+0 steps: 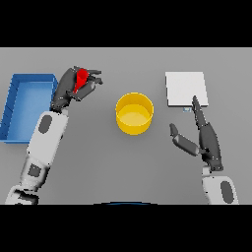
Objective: Pick up the red beaker and tilt it to pour out 1 green nut into yellow bowl. Pick up the yellow bowl and place it on the metallic measuring scale.
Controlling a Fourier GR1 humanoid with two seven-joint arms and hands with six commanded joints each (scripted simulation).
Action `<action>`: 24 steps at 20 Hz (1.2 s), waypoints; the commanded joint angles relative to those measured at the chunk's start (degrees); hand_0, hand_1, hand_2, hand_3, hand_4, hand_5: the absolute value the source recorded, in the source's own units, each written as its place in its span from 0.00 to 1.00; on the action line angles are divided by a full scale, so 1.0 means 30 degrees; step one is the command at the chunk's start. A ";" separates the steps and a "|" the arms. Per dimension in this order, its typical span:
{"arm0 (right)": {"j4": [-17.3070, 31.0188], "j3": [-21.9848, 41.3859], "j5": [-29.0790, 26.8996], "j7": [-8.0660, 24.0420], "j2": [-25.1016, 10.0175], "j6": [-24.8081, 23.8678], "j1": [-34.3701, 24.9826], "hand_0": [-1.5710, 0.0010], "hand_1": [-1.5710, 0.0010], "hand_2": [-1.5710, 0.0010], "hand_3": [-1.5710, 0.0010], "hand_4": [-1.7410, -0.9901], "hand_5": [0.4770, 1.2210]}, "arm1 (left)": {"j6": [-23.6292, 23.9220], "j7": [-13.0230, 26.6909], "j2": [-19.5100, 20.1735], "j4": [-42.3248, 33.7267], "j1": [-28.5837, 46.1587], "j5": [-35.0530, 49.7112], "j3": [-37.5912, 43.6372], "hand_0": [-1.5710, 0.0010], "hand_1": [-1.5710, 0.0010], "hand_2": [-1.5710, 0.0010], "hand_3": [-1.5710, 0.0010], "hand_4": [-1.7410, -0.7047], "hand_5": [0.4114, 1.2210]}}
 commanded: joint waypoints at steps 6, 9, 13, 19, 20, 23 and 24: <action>-0.0096 0.0221 0.0062 0.0213 0.0023 0.0214 0.0209 1.00 1.00 1.00 1.00 0.74 0.25 | -0.0832 0.1948 0.1688 -0.0514 -0.1264 -0.3696 -0.3601 0.00 0.00 0.00 0.00 0.00 0.88; -0.0247 0.0194 -0.0026 0.0355 0.0033 0.0272 0.0334 1.00 1.00 1.00 1.00 0.75 0.26 | -0.1393 0.2564 0.2134 -0.0275 -0.2275 -0.5430 -0.5392 0.00 0.00 0.00 0.00 0.00 0.90; -0.0229 0.0096 -0.0256 0.0603 0.0109 0.0325 0.0082 1.00 1.00 1.00 1.00 0.74 0.26 | -0.2141 0.3865 0.2725 0.0083 -0.3906 -0.8490 -0.8186 0.00 0.00 0.00 0.00 0.00 0.95; -0.0513 0.0023 -0.0695 0.0779 0.0313 0.0430 0.0571 1.00 1.00 1.00 1.00 0.73 0.26 | -0.4547 0.3661 0.3324 0.1469 -0.6244 -1.1532 -1.1476 0.00 0.00 0.00 0.12 0.03 0.99; -0.0510 -0.0046 -0.0985 0.0772 0.0437 0.0505 0.0656 1.00 1.00 1.00 1.00 0.73 0.25 | -0.4976 0.3603 0.3307 0.1958 -0.6906 -1.2041 -1.1978 0.00 0.00 0.00 0.13 0.03 0.99; -0.0117 -0.0039 -0.1167 0.0758 0.0726 0.0538 0.0617 1.00 1.00 1.00 1.00 0.71 0.22 | -0.5836 0.2655 0.3260 0.2611 -0.8129 -1.3022 -1.3345 0.00 0.00 0.00 0.18 0.02 0.99; -0.0215 -0.0047 -0.1189 0.0881 0.0894 0.0374 0.0504 1.00 1.00 1.00 1.00 0.70 0.21 | -0.6049 0.2154 0.3300 0.2818 -0.8522 -1.3293 -1.3769 0.00 0.00 0.00 0.14 0.02 1.00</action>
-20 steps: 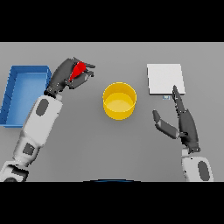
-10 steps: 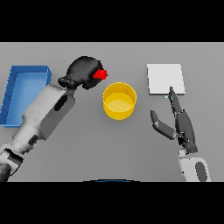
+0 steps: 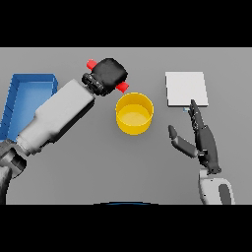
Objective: Pick up the red beaker and tilt it to pour out 1 green nut into yellow bowl. Pick up the yellow bowl and place it on the metallic measuring scale.
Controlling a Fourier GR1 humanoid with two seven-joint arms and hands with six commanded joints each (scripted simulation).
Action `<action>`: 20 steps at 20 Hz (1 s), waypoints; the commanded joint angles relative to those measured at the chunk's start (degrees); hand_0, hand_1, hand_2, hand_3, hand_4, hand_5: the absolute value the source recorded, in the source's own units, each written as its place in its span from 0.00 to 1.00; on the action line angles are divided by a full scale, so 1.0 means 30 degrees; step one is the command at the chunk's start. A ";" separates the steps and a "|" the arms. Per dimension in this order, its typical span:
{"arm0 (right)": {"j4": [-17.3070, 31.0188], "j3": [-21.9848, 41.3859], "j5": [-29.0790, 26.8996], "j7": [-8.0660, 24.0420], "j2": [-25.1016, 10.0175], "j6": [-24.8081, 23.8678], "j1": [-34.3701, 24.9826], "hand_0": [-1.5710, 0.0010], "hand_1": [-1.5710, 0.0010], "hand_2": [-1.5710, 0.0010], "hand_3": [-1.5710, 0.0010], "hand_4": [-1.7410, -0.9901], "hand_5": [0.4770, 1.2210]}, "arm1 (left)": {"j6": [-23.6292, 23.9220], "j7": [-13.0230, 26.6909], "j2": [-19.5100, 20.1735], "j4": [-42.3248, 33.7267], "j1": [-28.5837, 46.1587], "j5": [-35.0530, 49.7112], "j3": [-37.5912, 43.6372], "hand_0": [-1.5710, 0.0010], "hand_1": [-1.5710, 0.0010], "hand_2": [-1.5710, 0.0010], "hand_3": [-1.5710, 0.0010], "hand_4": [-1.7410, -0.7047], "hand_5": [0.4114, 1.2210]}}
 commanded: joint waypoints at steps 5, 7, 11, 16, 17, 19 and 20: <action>0.0080 -0.0015 0.0610 -0.0502 -0.0294 -0.0309 0.0139 1.00 1.00 1.00 1.00 0.70 0.15 | 0.0091 -0.1417 -0.0421 0.1610 -0.1491 -0.1798 -0.2291 0.00 0.00 0.00 0.05 0.01 1.00; 0.0054 0.0081 0.0813 -0.0371 -0.0022 -0.0630 -0.0018 1.00 1.00 1.00 1.00 0.73 0.14 | 0.0124 -0.2062 -0.0376 0.1790 -0.1977 -0.2448 -0.3210 0.00 0.00 0.00 0.03 0.01 1.00; 0.0159 -0.0035 0.0780 -0.0446 -0.0008 -0.0732 -0.0338 1.00 1.00 1.00 1.00 0.78 0.12 | -0.0081 -0.2514 -0.0374 0.1777 -0.3000 -0.3794 -0.5019 0.00 0.00 0.00 0.01 0.00 1.00; 0.0451 -0.0121 0.0668 -0.0278 -0.0072 -0.0626 -0.0421 1.00 1.00 1.00 1.00 0.81 0.12 | 0.0420 -0.2956 -0.0426 0.2212 -0.3745 -0.5195 -0.6987 0.00 0.00 0.00 0.00 0.01 1.00; 0.0487 -0.0084 0.0821 -0.0700 -0.0153 -0.0653 -0.0302 1.00 1.00 1.00 1.00 0.81 0.13 | 0.0556 -0.3309 -0.0333 0.2035 -0.3863 -0.5390 -0.7361 0.00 0.00 0.00 0.00 0.01 1.00; 0.0157 -0.0129 0.0657 -0.0914 -0.0236 -0.0552 -0.0093 1.00 1.00 1.00 1.00 0.81 0.14 | 0.0609 -0.3207 -0.0652 0.2426 -0.4182 -0.5831 -0.7972 0.00 0.00 0.00 0.00 0.01 1.00; -0.0028 -0.0080 0.0636 -0.0919 -0.0274 -0.0477 -0.0006 1.00 1.00 1.00 1.00 0.81 0.14 | 0.0496 -0.3254 -0.0721 0.2274 -0.4498 -0.6067 -0.8299 0.00 0.00 0.00 0.00 0.01 1.00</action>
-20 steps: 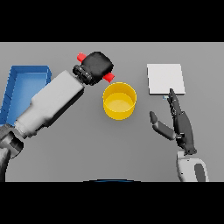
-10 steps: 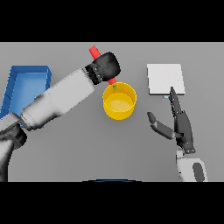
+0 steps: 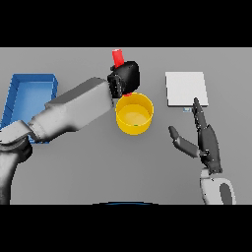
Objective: Pick up the red beaker and tilt it to pour out 1 green nut into yellow bowl. Pick up the yellow bowl and place it on the metallic measuring scale.
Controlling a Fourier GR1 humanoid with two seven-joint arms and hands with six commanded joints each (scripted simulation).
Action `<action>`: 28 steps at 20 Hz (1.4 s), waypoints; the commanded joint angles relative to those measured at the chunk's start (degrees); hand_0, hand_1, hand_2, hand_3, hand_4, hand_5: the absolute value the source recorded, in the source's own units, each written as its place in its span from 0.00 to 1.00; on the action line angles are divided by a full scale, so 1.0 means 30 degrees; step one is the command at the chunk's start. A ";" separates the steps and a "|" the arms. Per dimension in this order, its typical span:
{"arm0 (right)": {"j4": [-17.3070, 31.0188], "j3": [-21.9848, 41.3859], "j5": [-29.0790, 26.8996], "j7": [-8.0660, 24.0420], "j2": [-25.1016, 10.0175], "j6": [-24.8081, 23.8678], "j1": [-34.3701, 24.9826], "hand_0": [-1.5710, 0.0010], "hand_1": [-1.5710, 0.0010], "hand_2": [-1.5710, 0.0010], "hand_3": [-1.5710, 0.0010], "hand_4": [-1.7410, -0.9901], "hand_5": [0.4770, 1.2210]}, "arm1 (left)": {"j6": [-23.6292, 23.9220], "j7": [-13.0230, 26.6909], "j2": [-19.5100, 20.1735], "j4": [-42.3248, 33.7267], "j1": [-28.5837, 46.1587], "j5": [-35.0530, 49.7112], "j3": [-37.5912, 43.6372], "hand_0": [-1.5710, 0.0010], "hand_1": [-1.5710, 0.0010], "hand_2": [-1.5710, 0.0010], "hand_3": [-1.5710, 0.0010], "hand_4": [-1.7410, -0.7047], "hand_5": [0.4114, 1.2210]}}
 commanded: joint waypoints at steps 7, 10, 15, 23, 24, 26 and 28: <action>0.0230 -0.0026 0.0042 0.0185 0.0256 -0.0244 -0.0146 1.00 1.00 1.00 1.00 0.80 0.12 | 0.0588 -0.1474 0.0266 0.0941 -0.3742 -0.1111 -0.1266 0.00 0.00 0.00 0.00 0.01 1.00; 0.0002 0.0238 0.0382 0.0100 0.0333 -0.0339 -0.0159 1.00 1.00 1.00 1.00 0.81 0.10 | 0.0940 -0.1403 0.0778 0.2529 -0.5511 -0.0169 0.0062 0.00 0.00 0.00 0.00 0.02 1.00; 0.0371 0.0070 -0.0219 -0.0247 0.0027 0.0283 -0.0299 1.00 1.00 1.00 1.00 0.85 0.12 | 0.0885 -0.0059 0.2123 0.6528 -0.7714 0.3006 0.3985 0.00 0.00 0.00 0.00 0.01 1.00; 0.0855 0.0244 -0.0048 -0.0151 0.0009 0.0304 -0.1165 1.00 1.00 1.00 1.00 0.82 0.17 | 0.1344 0.2104 0.6371 1.1345 -0.5816 1.3355 1.3452 0.00 0.00 0.00 0.02 0.00 1.00; 0.0732 0.0376 0.0300 -0.0231 -0.0102 0.0198 -0.1027 1.00 1.00 1.00 1.00 0.82 0.17 | 0.1879 0.2379 0.6609 1.1636 -0.5148 1.4237 1.4012 0.00 0.00 0.00 0.01 0.00 1.00; 0.0813 0.0336 0.0235 -0.0258 -0.0324 0.0412 -0.1149 1.00 1.00 1.00 1.00 0.81 0.19 | 0.3262 0.3883 0.6630 1.2070 -0.3666 1.5565 1.4587 0.00 0.00 0.00 0.01 0.00 1.00; 0.0654 0.0432 0.0264 -0.0388 -0.0437 0.0545 -0.0886 1.00 1.00 1.00 1.00 0.80 0.20 | 0.4842 0.4285 0.6916 1.2016 -0.2186 1.6949 1.5327 0.00 0.00 0.00 0.01 0.00 1.00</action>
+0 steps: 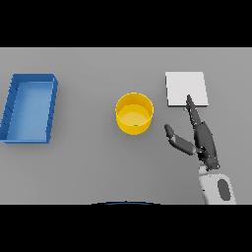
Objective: Pick up the red beaker and tilt it to pour out 1 green nut into yellow bowl. Pick up the yellow bowl and place it on the metallic measuring scale.
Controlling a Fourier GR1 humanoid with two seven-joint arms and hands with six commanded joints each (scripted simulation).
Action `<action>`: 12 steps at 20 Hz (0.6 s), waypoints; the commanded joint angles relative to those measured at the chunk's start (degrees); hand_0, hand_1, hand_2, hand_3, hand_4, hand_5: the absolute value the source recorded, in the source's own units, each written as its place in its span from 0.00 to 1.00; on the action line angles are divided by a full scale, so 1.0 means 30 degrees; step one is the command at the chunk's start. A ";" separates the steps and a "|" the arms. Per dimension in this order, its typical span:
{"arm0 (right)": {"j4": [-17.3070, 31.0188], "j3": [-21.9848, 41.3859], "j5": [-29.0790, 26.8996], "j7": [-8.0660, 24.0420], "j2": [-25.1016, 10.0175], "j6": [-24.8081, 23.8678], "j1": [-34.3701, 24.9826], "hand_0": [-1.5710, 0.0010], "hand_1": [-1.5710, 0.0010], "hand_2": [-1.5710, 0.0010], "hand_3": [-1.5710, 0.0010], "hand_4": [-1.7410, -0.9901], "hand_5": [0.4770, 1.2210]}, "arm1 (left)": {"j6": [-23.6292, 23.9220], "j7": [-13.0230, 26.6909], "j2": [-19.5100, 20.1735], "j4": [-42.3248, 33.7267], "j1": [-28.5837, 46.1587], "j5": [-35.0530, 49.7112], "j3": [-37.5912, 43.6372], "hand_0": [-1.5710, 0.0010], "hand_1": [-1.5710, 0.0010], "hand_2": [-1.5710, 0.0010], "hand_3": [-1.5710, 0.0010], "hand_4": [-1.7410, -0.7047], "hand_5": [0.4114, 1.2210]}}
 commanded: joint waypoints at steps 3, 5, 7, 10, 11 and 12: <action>0.0200 0.0074 0.0051 0.0169 0.0118 -0.0023 -0.0048 1.00 1.00 1.00 1.00 0.80 0.23 | 0.1400 0.1588 0.0217 -0.0052 0.1350 0.2112 0.1356 0.00 0.00 0.00 0.00 0.00 1.00; 0.0238 -0.0041 -0.0207 0.0074 0.0074 0.0105 -0.0018 1.00 1.00 1.00 1.00 0.82 0.24 | 0.1982 0.2074 0.0244 -0.0435 0.2657 0.3226 0.1862 0.00 0.00 0.00 0.00 0.00 1.00; 0.0367 0.0013 -0.0354 -0.0371 0.0165 0.0249 0.0222 1.00 1.00 1.00 1.00 0.81 0.26 | 0.2806 0.1669 0.0007 -0.1379 0.4454 0.4248 0.2126 0.00 0.00 0.00 0.00 0.00 1.00; 0.0088 -0.0006 -0.0240 -0.0460 -0.0140 0.0290 0.0244 1.00 1.00 1.00 1.00 0.78 0.27 | 0.3717 0.1669 -0.0148 -0.3719 0.7444 0.5728 0.2295 0.00 0.00 0.00 0.00 0.00 1.00; 0.0215 -0.0146 -0.0205 -0.0210 -0.0222 0.0177 0.0011 1.00 1.00 1.00 1.00 0.77 0.27 | 0.4029 0.2342 -0.0134 -0.4749 0.8394 0.6077 0.2200 0.00 0.00 0.00 0.00 0.00 1.00; 0.0124 -0.0116 -0.0169 -0.0272 -0.0288 0.0202 0.0114 1.00 1.00 1.00 1.00 0.75 0.27 | 0.4202 0.2536 -0.0015 -0.6063 0.9488 0.6519 0.2159 0.00 0.00 0.00 0.00 0.00 0.96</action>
